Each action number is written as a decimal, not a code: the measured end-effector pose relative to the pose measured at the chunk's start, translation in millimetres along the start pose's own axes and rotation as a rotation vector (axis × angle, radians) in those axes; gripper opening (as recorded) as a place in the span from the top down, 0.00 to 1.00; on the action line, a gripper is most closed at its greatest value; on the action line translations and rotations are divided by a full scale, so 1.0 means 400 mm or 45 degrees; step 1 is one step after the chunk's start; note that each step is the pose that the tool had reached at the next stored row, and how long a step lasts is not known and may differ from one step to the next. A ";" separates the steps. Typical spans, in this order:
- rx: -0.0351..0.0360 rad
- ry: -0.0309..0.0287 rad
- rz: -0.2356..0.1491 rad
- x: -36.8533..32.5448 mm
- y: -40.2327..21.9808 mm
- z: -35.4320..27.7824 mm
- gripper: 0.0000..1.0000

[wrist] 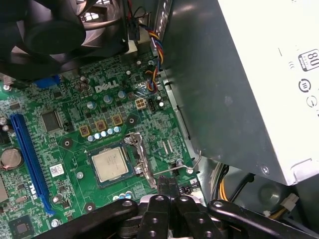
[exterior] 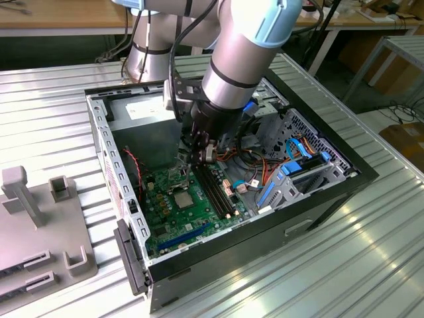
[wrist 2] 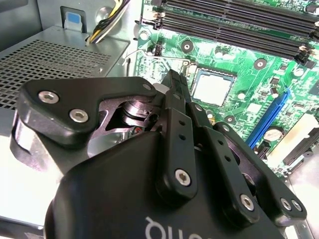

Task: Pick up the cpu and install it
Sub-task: 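Close the cpu cover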

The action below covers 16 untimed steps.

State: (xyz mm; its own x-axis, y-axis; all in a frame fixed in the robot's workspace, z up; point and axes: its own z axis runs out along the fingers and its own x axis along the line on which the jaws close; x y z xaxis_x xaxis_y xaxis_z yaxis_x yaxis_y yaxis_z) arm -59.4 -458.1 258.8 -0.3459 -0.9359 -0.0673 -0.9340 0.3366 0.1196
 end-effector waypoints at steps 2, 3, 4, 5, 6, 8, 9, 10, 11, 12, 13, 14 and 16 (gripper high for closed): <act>0.0000 0.0000 0.000 0.002 -0.001 0.000 0.89; 0.0000 0.0000 0.000 0.003 -0.001 0.000 0.89; 0.0000 0.0000 0.000 0.004 -0.001 0.000 0.89; 0.0000 0.0001 0.000 0.005 -0.002 -0.001 0.89; 0.0000 0.0000 0.000 0.006 -0.002 -0.001 0.89; 0.0000 -0.0001 0.000 0.008 -0.003 -0.001 0.89; 0.0000 0.0000 0.000 0.009 -0.003 -0.001 0.89; 0.0000 0.0000 0.000 0.011 -0.004 -0.001 0.89; 0.0000 -0.0001 0.000 0.012 -0.004 -0.001 0.89; 0.0000 -0.0001 0.000 0.013 -0.005 -0.001 0.89; 0.0000 0.0000 0.000 0.015 -0.005 -0.002 0.89; 0.0000 0.0000 0.000 0.016 -0.006 -0.002 0.89; 0.0000 0.0000 0.000 0.020 -0.007 -0.002 0.89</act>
State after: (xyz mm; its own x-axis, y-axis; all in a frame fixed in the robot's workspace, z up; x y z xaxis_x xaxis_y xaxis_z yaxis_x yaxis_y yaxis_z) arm -59.4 -466.5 258.7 -0.3459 -0.9359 -0.0674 -0.9340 0.3366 0.1196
